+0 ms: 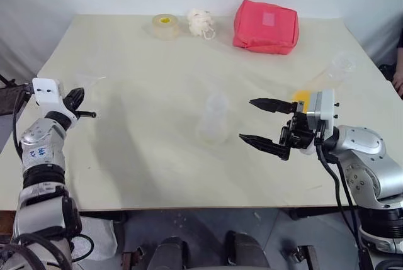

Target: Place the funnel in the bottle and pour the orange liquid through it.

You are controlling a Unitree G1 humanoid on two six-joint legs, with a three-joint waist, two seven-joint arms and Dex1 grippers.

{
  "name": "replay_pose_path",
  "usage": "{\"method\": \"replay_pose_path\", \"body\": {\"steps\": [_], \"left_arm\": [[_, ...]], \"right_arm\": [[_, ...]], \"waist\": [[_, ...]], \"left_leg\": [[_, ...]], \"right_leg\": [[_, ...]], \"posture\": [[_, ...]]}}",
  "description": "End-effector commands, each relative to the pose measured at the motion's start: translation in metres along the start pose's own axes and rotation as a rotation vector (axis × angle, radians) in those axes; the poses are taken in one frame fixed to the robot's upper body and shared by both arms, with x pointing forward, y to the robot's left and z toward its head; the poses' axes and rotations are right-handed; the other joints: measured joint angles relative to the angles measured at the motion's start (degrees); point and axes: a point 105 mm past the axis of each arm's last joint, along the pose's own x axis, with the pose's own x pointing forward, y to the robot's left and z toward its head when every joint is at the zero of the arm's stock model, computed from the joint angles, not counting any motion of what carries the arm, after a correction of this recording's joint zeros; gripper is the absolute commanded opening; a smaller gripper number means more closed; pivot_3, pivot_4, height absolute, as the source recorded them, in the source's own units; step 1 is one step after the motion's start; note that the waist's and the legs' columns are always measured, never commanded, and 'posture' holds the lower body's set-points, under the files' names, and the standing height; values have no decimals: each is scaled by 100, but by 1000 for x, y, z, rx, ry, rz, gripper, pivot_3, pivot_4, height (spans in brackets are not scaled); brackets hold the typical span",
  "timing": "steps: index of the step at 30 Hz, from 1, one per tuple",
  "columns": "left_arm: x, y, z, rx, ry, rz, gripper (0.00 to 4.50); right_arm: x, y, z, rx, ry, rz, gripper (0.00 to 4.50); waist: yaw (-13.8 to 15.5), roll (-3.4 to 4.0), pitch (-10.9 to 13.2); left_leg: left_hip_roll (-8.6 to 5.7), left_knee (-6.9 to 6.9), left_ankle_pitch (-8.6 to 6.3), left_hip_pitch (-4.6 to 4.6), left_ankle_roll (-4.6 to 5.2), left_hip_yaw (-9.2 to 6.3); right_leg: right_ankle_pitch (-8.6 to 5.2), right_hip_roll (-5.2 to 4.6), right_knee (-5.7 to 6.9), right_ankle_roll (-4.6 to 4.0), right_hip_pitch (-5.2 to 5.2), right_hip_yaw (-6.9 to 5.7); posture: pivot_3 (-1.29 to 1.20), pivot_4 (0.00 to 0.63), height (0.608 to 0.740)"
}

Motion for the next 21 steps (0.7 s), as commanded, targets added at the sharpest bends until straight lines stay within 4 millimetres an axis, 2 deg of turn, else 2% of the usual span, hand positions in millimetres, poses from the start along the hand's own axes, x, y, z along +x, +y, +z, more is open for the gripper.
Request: {"method": "replay_pose_path", "body": {"steps": [1,7,12,17,21], "left_arm": [[-12,-34,42,21,-110,-189,29],[-38,-79,77,66,-204,-467,29],[-48,-105,89,127,-198,-683,29],[-45,-118,106,267,-216,-830,29],[-37,-133,132,344,-304,-933,29]], "right_arm": [[1,-1,10,-50,-34,5,4500],[-1,-6,10,-72,-32,-12,4500],[-4,-11,10,-92,-25,-30,4500],[-9,-13,10,-111,-28,-58,4500],[-13,-11,8,-114,-30,-79,4500]], "waist": [[0,0,0],[33,0,0],[34,2,1],[60,3,2],[51,4,2]], "left_leg": [[1,1,0,-1,0,-14],[3,5,0,-2,0,-25],[2,4,-1,-1,0,-23],[-1,5,0,-5,0,-21],[-8,4,-1,-7,0,-17]], "right_leg": [[0,0,-2,0,0,2],[0,-3,-5,0,4,7],[0,-1,-6,0,4,7],[0,0,-12,0,4,6],[0,2,-14,0,4,4]], "posture": [[0,150,740],[0,150,740],[0,150,740],[0,150,740],[0,150,740]]}}
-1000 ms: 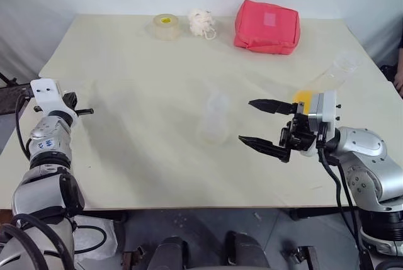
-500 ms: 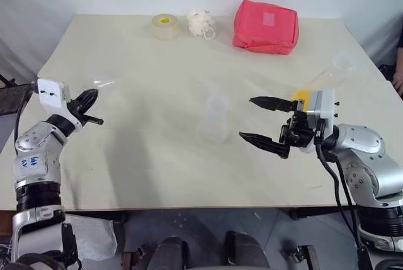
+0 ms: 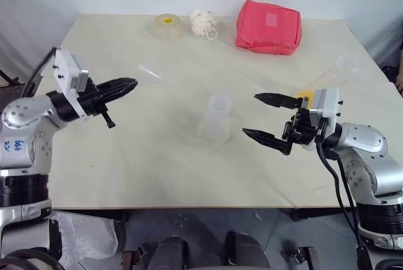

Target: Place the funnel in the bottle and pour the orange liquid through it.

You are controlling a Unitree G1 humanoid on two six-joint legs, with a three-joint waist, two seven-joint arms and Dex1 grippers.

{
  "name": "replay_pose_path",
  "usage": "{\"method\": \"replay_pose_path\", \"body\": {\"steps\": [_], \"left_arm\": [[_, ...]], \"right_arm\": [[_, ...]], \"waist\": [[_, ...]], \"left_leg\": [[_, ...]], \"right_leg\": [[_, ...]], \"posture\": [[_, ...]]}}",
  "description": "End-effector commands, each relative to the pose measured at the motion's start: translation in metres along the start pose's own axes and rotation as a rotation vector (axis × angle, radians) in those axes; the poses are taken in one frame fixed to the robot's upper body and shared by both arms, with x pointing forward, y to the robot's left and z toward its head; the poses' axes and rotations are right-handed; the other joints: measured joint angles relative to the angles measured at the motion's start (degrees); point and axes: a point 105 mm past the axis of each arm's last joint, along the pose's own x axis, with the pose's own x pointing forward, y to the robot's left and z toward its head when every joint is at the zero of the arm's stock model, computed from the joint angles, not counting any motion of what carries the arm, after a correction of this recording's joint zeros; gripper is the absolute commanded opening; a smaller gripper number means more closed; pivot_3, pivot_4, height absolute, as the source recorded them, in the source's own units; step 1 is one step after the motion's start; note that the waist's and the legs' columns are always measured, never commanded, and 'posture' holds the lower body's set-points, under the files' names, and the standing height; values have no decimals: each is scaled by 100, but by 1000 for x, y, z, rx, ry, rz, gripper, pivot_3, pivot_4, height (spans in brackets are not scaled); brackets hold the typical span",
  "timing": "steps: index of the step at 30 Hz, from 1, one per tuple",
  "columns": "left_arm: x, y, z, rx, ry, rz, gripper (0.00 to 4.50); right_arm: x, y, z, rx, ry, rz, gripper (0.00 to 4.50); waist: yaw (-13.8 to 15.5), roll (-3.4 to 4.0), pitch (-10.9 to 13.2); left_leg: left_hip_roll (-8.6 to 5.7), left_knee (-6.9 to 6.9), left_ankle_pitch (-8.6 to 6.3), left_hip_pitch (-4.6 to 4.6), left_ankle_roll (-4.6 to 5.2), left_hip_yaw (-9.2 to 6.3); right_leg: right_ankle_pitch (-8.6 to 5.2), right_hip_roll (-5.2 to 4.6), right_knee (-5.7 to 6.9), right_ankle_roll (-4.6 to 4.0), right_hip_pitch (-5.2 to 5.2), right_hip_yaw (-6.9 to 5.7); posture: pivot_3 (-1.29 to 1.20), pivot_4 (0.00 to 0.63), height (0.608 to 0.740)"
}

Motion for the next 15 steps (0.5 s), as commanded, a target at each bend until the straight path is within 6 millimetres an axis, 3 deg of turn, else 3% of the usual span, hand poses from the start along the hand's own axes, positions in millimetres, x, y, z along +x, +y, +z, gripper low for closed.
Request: {"method": "replay_pose_path", "body": {"steps": [1,7,15], "left_arm": [[11,1,21,94,-48,-83,29],[38,-8,38,203,-72,-271,29],[62,-20,29,324,-26,-445,29]], "right_arm": [[-7,-2,11,-57,-26,-35,4500],[-16,-1,5,-29,-14,-81,4500],[-22,4,3,-38,-5,-138,4500]], "waist": [[-15,1,0],[-6,1,1],[12,2,1]], "left_leg": [[-2,-1,0,0,0,2],[-6,-1,0,-1,0,35],[-3,0,0,-5,0,56]], "right_leg": [[0,1,0,0,-1,0],[0,8,-2,0,-3,-2],[0,12,-4,0,-4,-2]], "posture": [[0,150,740],[0,150,740],[0,150,740]]}}
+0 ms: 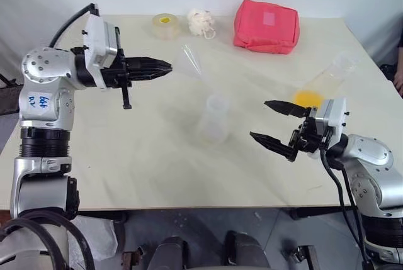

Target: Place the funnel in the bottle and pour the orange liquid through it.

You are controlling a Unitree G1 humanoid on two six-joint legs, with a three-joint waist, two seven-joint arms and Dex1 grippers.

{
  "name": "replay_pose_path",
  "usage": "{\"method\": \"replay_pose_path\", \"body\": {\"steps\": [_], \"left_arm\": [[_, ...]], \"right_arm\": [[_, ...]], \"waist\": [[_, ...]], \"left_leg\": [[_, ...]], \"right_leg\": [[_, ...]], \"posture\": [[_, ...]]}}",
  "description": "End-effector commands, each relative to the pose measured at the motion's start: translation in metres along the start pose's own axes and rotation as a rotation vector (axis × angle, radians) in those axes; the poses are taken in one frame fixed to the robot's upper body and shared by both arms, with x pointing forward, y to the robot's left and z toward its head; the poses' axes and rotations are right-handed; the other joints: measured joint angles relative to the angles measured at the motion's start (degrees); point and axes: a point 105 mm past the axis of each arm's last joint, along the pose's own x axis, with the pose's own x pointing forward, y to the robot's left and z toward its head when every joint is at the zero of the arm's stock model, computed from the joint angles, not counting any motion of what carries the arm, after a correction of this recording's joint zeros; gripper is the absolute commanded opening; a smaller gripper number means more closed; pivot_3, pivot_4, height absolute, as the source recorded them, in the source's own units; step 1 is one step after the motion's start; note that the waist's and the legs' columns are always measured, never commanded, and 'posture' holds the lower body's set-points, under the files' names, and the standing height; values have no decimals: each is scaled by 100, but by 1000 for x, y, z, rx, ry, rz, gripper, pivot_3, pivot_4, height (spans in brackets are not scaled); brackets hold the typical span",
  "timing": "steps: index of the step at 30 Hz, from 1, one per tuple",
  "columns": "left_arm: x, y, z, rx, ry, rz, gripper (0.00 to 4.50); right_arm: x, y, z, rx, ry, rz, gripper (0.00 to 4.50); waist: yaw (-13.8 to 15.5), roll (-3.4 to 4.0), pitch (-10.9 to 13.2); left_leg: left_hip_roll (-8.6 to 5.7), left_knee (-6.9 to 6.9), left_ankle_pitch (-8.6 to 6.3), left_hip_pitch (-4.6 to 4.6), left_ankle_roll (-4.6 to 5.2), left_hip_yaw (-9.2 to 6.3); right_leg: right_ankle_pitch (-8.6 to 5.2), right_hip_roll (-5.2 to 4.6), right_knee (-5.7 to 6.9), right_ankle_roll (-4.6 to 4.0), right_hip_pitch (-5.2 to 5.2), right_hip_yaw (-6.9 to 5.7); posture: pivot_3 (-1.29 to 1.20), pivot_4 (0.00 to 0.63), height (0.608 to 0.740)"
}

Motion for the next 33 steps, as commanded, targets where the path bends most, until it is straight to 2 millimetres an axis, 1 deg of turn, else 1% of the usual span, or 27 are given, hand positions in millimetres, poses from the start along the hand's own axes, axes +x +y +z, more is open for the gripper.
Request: {"method": "replay_pose_path", "body": {"steps": [1,6,10,13,20,23,30,33], "left_arm": [[9,2,1,118,50,-74,29],[18,8,-4,159,62,-88,29],[28,13,-4,178,48,-81,29],[31,14,-5,188,44,-88,29],[33,13,-7,239,89,-151,29],[35,13,-6,272,91,-173,29],[46,12,-1,341,102,-222,29],[47,10,-4,375,125,-251,29]], "right_arm": [[-4,3,17,-69,-42,-37,4500],[-8,5,17,-69,-34,-64,4500],[-9,7,17,-68,-32,-75,4500],[-10,8,17,-69,-31,-86,4500],[-13,8,16,-70,-24,-103,4500],[-13,9,16,-69,-26,-103,4500],[-12,10,14,-64,-27,-107,4500],[-12,10,15,-65,-28,-111,4500]], "waist": [[10,0,0],[2,0,0],[9,0,0],[1,0,0],[4,0,0],[7,-1,0],[4,-1,1],[2,-1,1]], "left_leg": [[-1,4,0,-5,0,-2],[-2,3,0,-8,1,0],[-2,4,0,-10,1,-1],[-2,5,-1,-12,2,-1],[-2,5,-1,-13,3,-1],[-2,6,-1,-15,4,-2],[-2,7,-3,-16,6,-2],[-2,8,-3,-17,6,-2]], "right_leg": [[0,0,-2,0,0,-1],[0,0,-8,0,-1,-2],[0,0,-8,0,-2,-3],[0,0,-8,0,-2,-3],[0,0,-8,0,-4,-4],[0,0,-9,0,-4,-6],[0,0,-9,0,-4,-6],[0,0,-9,0,-4,-7]], "posture": [[0,150,740],[0,150,740],[0,150,740],[0,150,740],[0,150,740],[0,150,740],[0,150,740],[0,150,740]]}}
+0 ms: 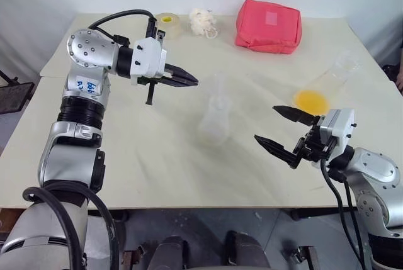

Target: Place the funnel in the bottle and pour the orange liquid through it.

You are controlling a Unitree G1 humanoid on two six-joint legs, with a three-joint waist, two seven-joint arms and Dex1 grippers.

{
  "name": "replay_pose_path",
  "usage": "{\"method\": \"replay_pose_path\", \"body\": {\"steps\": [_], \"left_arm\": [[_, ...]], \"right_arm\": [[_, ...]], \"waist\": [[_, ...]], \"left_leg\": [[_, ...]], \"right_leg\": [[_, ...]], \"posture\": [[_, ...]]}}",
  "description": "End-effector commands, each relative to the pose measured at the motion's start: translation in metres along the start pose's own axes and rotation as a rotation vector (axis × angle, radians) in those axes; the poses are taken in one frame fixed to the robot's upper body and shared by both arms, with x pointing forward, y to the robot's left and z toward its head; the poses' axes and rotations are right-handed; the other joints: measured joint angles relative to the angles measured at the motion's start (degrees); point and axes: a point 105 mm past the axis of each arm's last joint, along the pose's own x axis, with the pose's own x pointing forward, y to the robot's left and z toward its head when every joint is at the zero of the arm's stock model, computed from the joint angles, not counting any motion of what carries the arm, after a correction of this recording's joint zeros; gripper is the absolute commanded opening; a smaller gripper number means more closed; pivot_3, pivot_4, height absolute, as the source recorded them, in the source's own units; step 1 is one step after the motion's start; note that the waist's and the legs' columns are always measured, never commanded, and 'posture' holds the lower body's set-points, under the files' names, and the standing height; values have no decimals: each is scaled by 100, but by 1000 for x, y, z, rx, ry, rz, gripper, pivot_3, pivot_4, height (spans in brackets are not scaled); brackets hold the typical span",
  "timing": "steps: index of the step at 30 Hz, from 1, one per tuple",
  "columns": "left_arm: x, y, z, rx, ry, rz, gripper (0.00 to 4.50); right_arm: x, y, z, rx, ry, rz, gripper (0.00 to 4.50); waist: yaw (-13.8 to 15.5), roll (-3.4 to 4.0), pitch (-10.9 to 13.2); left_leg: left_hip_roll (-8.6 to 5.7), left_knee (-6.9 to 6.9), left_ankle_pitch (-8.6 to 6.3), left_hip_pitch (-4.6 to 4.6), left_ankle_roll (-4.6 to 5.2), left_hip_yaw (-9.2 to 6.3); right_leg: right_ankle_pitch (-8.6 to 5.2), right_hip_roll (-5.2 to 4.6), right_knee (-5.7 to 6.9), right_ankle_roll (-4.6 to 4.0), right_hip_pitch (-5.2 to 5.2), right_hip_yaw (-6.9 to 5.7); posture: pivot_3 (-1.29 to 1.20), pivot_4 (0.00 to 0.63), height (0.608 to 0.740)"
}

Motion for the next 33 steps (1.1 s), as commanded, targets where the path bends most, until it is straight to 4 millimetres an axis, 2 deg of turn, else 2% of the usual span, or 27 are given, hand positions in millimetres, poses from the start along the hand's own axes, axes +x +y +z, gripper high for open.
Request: {"method": "replay_pose_path", "body": {"steps": [1,8,9,11,17,20,23,27,31,33], "left_arm": [[0,5,7,87,24,-33,29],[6,4,9,165,56,-102,29],[7,6,10,179,62,-94,211],[8,9,12,192,70,-94,639],[11,13,23,197,18,-89,2554],[10,14,30,162,-28,-73,3479],[1,18,35,48,-93,13,4418],[-14,14,29,-119,-136,111,4486],[-27,-3,17,-331,-186,219,4486],[-32,-11,11,-409,-220,282,4486]], "right_arm": [[-3,1,15,-57,-45,-12,4500],[-4,2,13,-55,-40,-15,4500],[-4,2,13,-56,-40,-15,4500],[-4,1,13,-58,-40,-17,4500],[-6,0,13,-64,-38,-20,4500],[-7,-1,14,-70,-37,-26,4500],[-14,-2,14,-75,-22,-62,4500],[-27,-5,11,-81,11,-153,4500],[-42,-15,10,-80,11,-352,4500],[-55,-27,5,-92,60,-509,4500]], "waist": [[-3,0,0],[3,0,0],[2,0,0],[-1,0,0],[1,0,0],[0,0,0],[0,0,0],[-13,4,0],[-18,4,0],[-6,5,0]], "left_leg": [[0,0,0,0,0,0],[0,5,-1,-8,1,-3],[0,5,-1,-9,1,-3],[0,6,-1,-12,2,-3],[0,13,-1,-26,2,-7],[0,17,0,-32,3,-11],[1,17,0,-34,3,-15],[5,15,0,-31,3,-20],[9,17,0,-28,3,-39],[12,19,0,-27,3,-68]], "right_leg": [[0,0,0,0,0,0],[0,0,-1,0,-3,-4],[0,0,-1,0,-3,-4],[0,0,-1,0,-5,-5],[0,0,-1,0,-13,-9],[0,0,-1,0,-14,-13],[0,0,-1,0,-15,-15],[0,-1,2,0,-15,-16],[0,-1,9,0,-15,-12],[0,-2,12,0,-15,-7]], "posture": [[0,150,740],[0,150,740],[0,150,740],[0,150,740],[0,150,740],[0,150,740],[0,150,740],[0,150,740],[0,150,740],[0,150,740]]}}
